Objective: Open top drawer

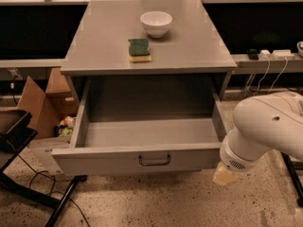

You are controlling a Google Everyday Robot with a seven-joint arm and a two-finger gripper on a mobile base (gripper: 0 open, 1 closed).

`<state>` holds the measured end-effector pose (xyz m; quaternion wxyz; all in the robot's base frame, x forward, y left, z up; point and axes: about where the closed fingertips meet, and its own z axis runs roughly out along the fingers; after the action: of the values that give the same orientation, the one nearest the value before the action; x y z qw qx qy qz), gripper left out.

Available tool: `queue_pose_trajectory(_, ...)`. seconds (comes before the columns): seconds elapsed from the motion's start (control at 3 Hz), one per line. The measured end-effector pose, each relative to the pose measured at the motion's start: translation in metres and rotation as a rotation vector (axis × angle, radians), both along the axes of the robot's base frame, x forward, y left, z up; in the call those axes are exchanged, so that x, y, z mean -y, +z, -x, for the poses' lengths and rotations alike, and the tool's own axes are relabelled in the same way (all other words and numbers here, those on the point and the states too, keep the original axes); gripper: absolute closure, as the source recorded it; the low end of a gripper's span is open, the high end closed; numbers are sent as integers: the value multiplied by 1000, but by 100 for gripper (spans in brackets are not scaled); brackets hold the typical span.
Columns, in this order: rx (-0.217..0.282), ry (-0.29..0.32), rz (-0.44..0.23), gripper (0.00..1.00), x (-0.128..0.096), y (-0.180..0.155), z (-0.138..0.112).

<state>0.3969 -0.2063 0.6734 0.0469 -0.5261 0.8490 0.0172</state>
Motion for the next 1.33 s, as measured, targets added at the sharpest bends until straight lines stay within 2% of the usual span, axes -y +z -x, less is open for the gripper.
queue_pose_trajectory(0.33, 0, 0, 0, 72, 0, 7, 0)
queue_pose_trajectory(0.67, -10, -27, -8, 95, -3, 12, 12)
queue_pose_trajectory(1.0, -10, -27, -8, 100, -3, 23, 12)
queue_pose_trajectory(1.33, -10, -27, -8, 100, -3, 25, 12)
